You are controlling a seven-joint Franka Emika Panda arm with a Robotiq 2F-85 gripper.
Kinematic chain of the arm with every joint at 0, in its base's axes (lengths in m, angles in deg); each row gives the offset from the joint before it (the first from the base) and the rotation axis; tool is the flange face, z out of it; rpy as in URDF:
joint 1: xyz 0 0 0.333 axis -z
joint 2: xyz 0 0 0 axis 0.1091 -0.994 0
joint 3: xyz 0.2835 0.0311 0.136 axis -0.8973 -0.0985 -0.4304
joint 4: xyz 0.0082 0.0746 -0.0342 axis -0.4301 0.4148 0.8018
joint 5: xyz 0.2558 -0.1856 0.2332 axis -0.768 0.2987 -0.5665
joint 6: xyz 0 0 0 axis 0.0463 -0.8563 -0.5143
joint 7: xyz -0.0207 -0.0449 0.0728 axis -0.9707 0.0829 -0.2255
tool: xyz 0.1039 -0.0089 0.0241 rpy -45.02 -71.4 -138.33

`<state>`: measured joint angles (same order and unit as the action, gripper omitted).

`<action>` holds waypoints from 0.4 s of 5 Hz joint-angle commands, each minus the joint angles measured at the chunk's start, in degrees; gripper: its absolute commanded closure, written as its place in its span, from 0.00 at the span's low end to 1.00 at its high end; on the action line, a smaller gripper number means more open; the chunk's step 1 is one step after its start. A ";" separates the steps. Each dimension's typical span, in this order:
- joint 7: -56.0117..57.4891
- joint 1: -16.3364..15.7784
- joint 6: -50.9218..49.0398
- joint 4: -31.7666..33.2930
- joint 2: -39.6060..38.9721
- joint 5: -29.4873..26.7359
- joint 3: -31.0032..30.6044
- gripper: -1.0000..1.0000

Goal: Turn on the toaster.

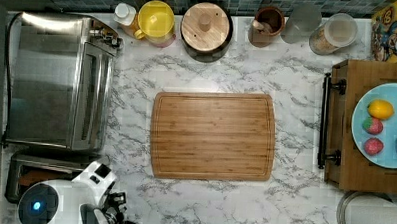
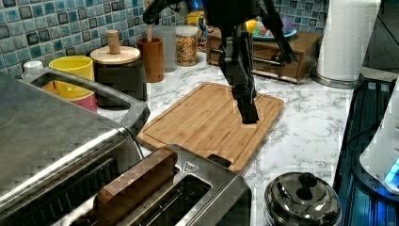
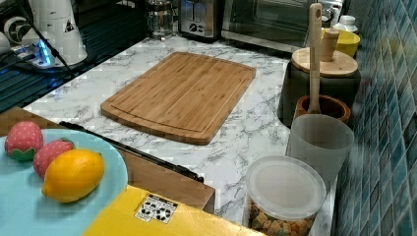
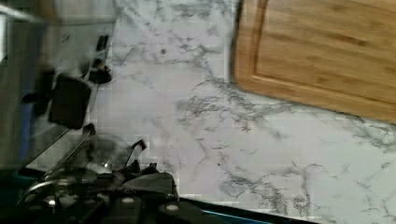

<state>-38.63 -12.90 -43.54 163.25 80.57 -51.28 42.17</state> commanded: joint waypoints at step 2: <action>3.74 -1.91 8.34 3.47 3.64 -8.75 -0.54 1.00</action>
<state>-36.63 -14.13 -34.72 165.15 86.06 -57.85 42.38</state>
